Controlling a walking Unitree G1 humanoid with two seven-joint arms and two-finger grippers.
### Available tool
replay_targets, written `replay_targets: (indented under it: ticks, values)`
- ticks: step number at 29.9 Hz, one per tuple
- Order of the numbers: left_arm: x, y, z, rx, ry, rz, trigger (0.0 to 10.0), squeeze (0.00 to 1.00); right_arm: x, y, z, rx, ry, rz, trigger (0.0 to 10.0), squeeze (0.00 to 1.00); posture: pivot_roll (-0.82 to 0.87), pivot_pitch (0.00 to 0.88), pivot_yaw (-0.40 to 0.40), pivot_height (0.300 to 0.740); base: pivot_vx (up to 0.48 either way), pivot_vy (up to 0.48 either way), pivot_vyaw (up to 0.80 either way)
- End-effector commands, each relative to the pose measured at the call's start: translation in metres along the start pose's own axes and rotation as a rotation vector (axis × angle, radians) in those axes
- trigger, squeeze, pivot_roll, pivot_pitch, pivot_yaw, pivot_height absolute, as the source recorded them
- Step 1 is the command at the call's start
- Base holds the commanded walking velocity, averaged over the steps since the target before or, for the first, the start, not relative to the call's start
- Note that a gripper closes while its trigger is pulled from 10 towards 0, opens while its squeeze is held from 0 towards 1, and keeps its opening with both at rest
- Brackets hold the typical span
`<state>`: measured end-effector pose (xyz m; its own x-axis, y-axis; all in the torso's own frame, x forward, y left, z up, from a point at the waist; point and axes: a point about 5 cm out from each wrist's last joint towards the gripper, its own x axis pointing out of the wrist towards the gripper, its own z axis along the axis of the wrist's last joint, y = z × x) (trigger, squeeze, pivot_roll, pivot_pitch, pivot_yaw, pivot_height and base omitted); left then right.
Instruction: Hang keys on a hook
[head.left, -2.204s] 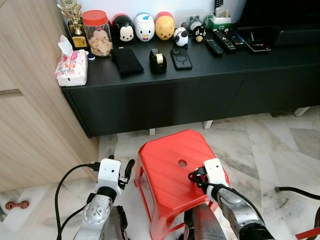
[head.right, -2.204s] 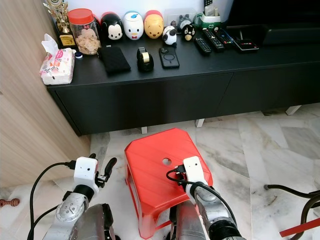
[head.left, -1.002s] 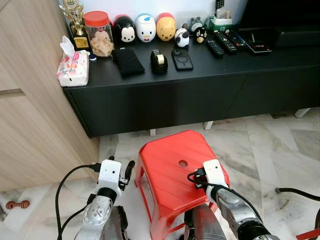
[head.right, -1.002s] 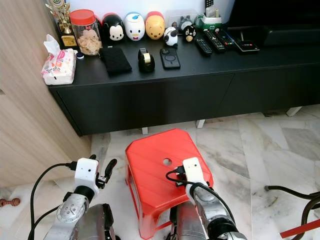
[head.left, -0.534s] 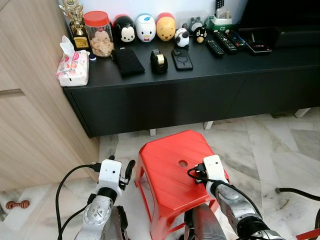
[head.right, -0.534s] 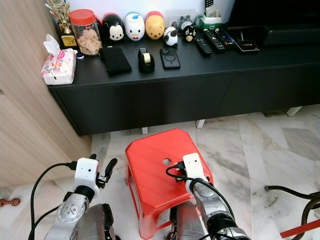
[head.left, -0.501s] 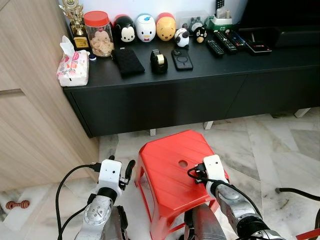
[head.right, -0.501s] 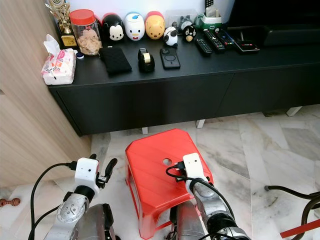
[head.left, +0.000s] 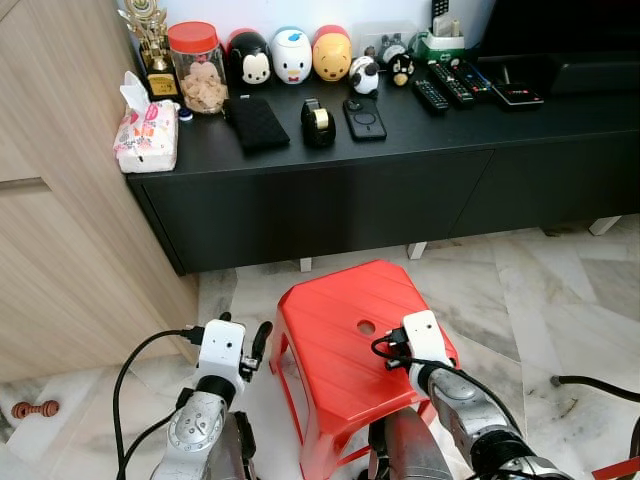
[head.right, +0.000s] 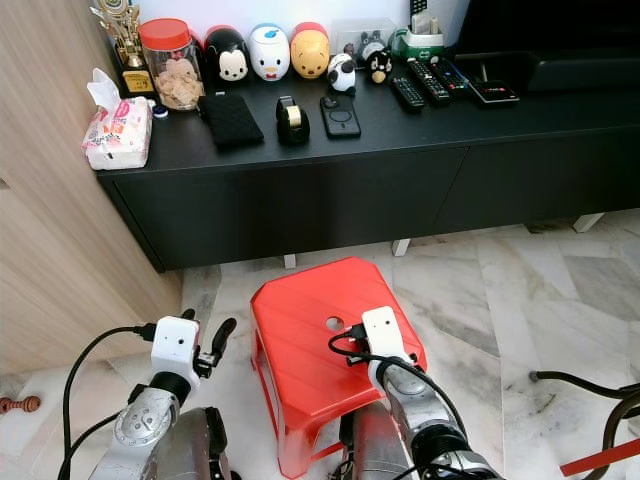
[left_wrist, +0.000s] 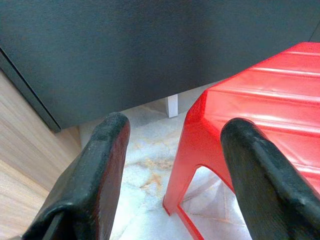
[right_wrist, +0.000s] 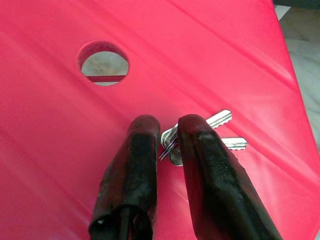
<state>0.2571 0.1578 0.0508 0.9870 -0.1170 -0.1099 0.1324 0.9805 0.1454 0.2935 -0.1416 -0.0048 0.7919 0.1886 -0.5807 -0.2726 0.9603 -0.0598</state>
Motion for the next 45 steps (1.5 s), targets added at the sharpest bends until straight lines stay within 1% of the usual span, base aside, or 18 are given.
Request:
replay_targets:
  ticks: [1,9,10,11,12,22,25,27,28,31,33,34,36,38,39,40,42,45]
  values:
    - [-0.002,-0.004,-0.006,0.014,0.022,-0.022,10.0,0.0,0.0,0.002,-0.004,-0.004,0.025,0.01,10.0,0.0,-0.07,0.118,-0.062,0.599,0.0,0.0,0.0]
    - [-0.001,-0.004,-0.006,0.022,0.024,-0.027,10.0,0.0,0.0,0.002,-0.004,-0.004,0.03,0.016,10.0,0.0,-0.07,0.117,-0.063,0.599,0.0,0.0,0.0]
    - [-0.001,-0.004,-0.006,0.024,0.024,-0.027,10.0,0.0,0.0,0.002,-0.004,-0.004,0.029,0.017,4.5,0.0,-0.07,0.116,-0.063,0.599,0.0,0.0,0.0]
    - [-0.001,-0.004,-0.006,0.024,0.024,-0.028,10.0,0.0,0.001,0.002,-0.004,-0.003,0.029,0.018,4.5,0.0,-0.07,0.116,-0.063,0.599,0.0,0.0,0.0]
    - [-0.001,-0.004,-0.006,0.025,0.024,-0.028,10.0,0.0,0.001,0.002,-0.004,-0.003,0.028,0.018,0.0,0.0,-0.07,0.116,-0.063,0.599,0.0,0.0,0.0]
    - [0.001,-0.005,-0.006,0.036,0.023,-0.03,10.0,0.0,0.001,0.002,-0.002,-0.002,0.025,0.021,0.0,0.0,-0.07,0.11,-0.065,0.599,0.0,0.0,0.0]
    - [0.002,-0.005,-0.006,0.039,0.022,-0.03,10.0,0.0,0.001,0.0,0.002,0.006,0.001,0.008,0.0,0.0,-0.07,0.108,-0.065,0.599,0.0,0.0,0.0]
    - [0.003,-0.004,-0.006,0.042,0.021,-0.031,10.0,0.0,0.001,-0.005,0.014,0.023,-0.071,-0.019,0.0,0.0,-0.07,0.103,-0.064,0.599,0.0,0.0,0.0]
    - [0.003,-0.004,-0.006,0.042,0.021,-0.031,10.0,0.0,0.001,-0.005,0.014,0.023,-0.071,-0.019,0.0,0.0,-0.07,0.103,-0.064,0.599,0.0,0.0,0.0]
    - [0.004,-0.004,-0.006,0.044,0.022,-0.029,10.0,0.0,0.0,-0.011,0.031,0.049,-0.169,-0.039,0.0,0.0,-0.07,0.099,-0.062,0.599,0.0,0.0,0.0]
    - [0.005,-0.003,-0.007,0.047,0.025,-0.028,10.0,0.0,-0.003,-0.015,0.045,0.072,-0.252,-0.048,0.0,0.0,-0.08,0.095,-0.061,0.599,0.0,0.0,0.0]
    - [0.005,-0.003,-0.007,0.047,0.025,-0.028,10.0,0.0,-0.003,-0.015,0.045,0.072,-0.252,-0.048,0.0,0.0,-0.08,0.095,-0.061,0.599,0.0,0.0,0.0]
    - [0.007,-0.003,-0.008,0.048,0.028,-0.028,10.0,0.0,-0.008,-0.019,0.058,0.091,-0.338,-0.061,0.0,0.0,-0.08,0.088,-0.059,0.599,0.0,0.0,0.0]
    - [0.008,-0.003,-0.008,0.049,0.029,-0.027,10.0,0.0,-0.01,-0.021,0.062,0.104,-0.371,-0.064,0.0,0.0,-0.08,0.085,-0.058,0.599,0.0,0.0,0.0]
    - [0.008,-0.001,-0.01,0.05,0.036,-0.024,10.0,0.0,-0.013,-0.023,0.066,0.122,-0.405,-0.07,0.0,0.0,-0.08,0.082,-0.057,0.599,0.0,0.0,0.0]
    - [0.008,-0.001,-0.01,0.05,0.036,-0.024,10.0,0.0,-0.013,-0.023,0.066,0.122,-0.405,-0.07,0.0,0.0,-0.08,0.082,-0.057,0.599,0.0,0.0,0.0]
    - [0.008,0.002,-0.014,0.051,0.049,-0.014,10.0,0.0,-0.02,-0.025,0.072,0.141,-0.467,-0.087,0.0,0.0,-0.08,0.079,-0.055,0.599,0.0,0.0,0.0]
    - [0.007,0.003,-0.017,0.046,0.058,-0.006,10.0,0.0,-0.024,-0.025,0.073,0.142,-0.485,-0.092,0.0,0.0,-0.08,0.074,-0.054,0.599,0.0,0.0,0.0]
